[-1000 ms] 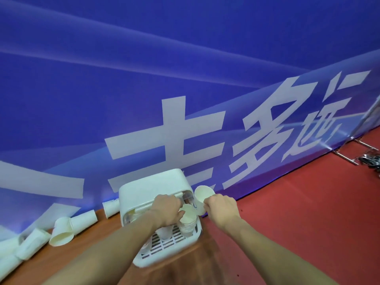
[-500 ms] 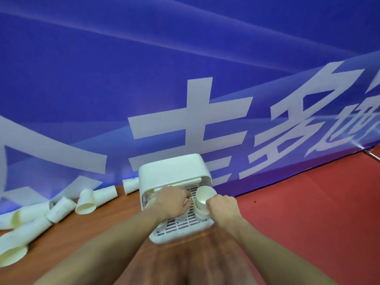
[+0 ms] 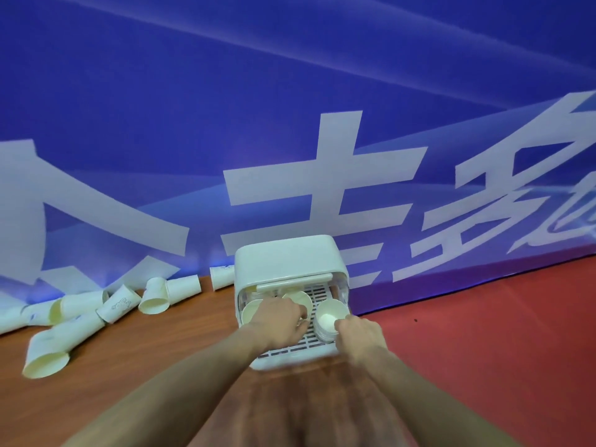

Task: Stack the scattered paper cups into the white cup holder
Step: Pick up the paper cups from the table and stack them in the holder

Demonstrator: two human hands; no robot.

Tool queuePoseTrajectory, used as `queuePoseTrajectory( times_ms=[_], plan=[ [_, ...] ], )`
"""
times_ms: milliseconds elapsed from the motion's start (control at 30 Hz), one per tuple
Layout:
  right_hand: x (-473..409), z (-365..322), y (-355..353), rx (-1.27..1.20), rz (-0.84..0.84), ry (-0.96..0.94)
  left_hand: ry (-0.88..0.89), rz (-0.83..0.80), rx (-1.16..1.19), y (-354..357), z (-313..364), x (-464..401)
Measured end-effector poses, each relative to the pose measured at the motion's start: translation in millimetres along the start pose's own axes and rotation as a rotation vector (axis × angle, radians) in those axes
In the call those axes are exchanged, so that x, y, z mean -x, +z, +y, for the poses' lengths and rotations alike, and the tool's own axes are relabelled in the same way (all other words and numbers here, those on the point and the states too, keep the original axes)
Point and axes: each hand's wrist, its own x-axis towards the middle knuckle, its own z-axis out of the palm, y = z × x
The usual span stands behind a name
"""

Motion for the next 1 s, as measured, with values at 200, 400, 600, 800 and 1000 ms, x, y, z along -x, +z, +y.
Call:
queuePoseTrajectory(
  times_ms=[200, 400, 600, 800, 1000],
  plan=[
    [-4, 12, -12, -0.223, 0.078, 0.017, -0.218, -0.006, 0.428, 15, 17, 0],
    [-7, 19, -1, -0.735, 0.081, 0.221, -0.478, 0.042, 0.814, 44, 44, -2],
    [-17, 21, 18, -1.204, -0.039, 0.467, -0.824, 0.052, 1.408, 66, 58, -10],
    [-21, 23, 34, -1.631, -0.173, 0.574, -0.887, 0.073, 1.893, 74, 68, -20],
    [-24, 24, 47, -1.812, -0.289, 0.493, -0.853, 0.080, 1.985, 79, 74, -25]
  ],
)
